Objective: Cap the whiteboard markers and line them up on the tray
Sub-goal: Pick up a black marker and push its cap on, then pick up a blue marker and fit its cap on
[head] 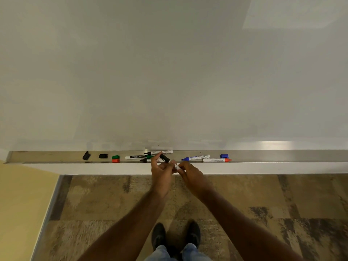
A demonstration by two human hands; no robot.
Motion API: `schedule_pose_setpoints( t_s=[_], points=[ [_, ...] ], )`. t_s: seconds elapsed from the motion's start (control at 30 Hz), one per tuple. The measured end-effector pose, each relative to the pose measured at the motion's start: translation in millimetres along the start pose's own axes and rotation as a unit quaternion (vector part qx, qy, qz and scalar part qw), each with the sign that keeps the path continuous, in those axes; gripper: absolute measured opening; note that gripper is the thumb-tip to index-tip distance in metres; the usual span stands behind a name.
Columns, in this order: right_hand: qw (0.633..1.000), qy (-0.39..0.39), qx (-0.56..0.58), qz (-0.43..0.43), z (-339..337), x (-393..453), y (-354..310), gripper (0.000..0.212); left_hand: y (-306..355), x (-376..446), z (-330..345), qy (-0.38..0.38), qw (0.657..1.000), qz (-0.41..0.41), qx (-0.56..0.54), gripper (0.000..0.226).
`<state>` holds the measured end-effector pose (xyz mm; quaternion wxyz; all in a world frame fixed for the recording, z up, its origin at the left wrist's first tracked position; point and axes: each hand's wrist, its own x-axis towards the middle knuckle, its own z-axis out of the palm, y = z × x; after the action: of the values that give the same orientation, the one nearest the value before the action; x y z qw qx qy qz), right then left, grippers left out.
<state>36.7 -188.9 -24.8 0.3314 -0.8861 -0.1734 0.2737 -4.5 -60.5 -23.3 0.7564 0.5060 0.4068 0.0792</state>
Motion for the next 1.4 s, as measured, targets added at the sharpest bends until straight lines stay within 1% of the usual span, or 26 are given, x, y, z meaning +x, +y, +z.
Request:
schedule_pose_setpoints(
  t_s=[0.13, 0.23, 0.33, 0.4, 0.47, 0.53, 0.6, 0.67, 0.77, 0.83, 1.0, 1.07, 1.13, 1.2, 1.23, 1.27, 1.33, 1.4],
  points=[
    [0.999, 0.024, 0.025, 0.001, 1, -4, -3, 0.020, 2, 6, 1, -0.013, 1.000, -0.001, 0.002, 0.053],
    [0.999, 0.030, 0.039, -0.004, -7, -2, -3, 0.019, 4, 9, 1, -0.037, 0.999, -0.012, -0.006, 0.048],
    [0.999, 0.029, 0.039, 0.001, -18, 2, 4, 0.018, 6, 12, 2, -0.042, 0.999, -0.027, -0.018, 0.031],
    [0.998, 0.038, 0.043, 0.005, -29, 5, 13, 0.017, 7, 16, 3, -0.034, 0.999, -0.019, 0.005, 0.025],
    [0.998, 0.050, 0.046, -0.006, -40, 6, 24, 0.019, 7, 22, 4, -0.024, 0.999, -0.013, 0.040, 0.025],
    [0.996, 0.074, 0.045, -0.007, -51, 4, 36, 0.025, 7, 28, 4, -0.015, 0.998, -0.021, 0.053, 0.026],
    [0.993, 0.108, 0.055, 0.018, -60, 4, 48, 0.032, 7, 34, 5, 0.000, 0.998, -0.026, 0.054, 0.024],
    [0.988, 0.136, 0.054, 0.042, -68, 3, 61, 0.032, 7, 40, 8, 0.015, 0.998, -0.030, 0.058, 0.022],
    [0.985, 0.167, 0.015, 0.043, -83, 2, 81, 0.023, 4, 48, 16, 0.032, 0.997, -0.041, 0.058, 0.023],
    [0.984, 0.172, -0.018, 0.047, -94, 1, 90, 0.020, 2, 51, 22, 0.038, 0.996, -0.052, 0.058, 0.027],
    [0.977, 0.157, -0.124, 0.074, -117, 7, 105, 0.023, -3, 54, 30, 0.049, 0.995, -0.064, 0.059, 0.032],
    [0.972, 0.141, -0.171, 0.080, -123, 9, 108, 0.025, -3, 52, 31, 0.052, 0.993, -0.060, 0.089, 0.035],
    [0.965, 0.131, -0.210, 0.084, -126, 12, 109, 0.026, -4, 50, 30, 0.056, 0.986, -0.040, 0.154, 0.038],
    [0.956, 0.123, -0.252, 0.082, -129, 14, 111, 0.026, -4, 47, 30, 0.048, 0.971, 0.016, 0.236, 0.036],
    [0.951, 0.120, -0.273, 0.081, -130, 15, 112, 0.026, -4, 46, 30, 0.029, 0.956, 0.061, 0.284, 0.030],
    [0.945, 0.118, -0.294, 0.080, -130, 16, 113, 0.026, -5, 45, 31, 0.000, 0.935, 0.111, 0.338, 0.023],
    [0.934, 0.116, -0.329, 0.077, -131, 17, 115, 0.025, -7, 43, 32, -0.064, 0.873, 0.192, 0.444, 0.012],
    [0.928, 0.117, -0.348, 0.068, -133, 18, 116, 0.022, -6, 42, 35, -0.115, 0.806, 0.238, 0.529, 0.013]
  ],
)
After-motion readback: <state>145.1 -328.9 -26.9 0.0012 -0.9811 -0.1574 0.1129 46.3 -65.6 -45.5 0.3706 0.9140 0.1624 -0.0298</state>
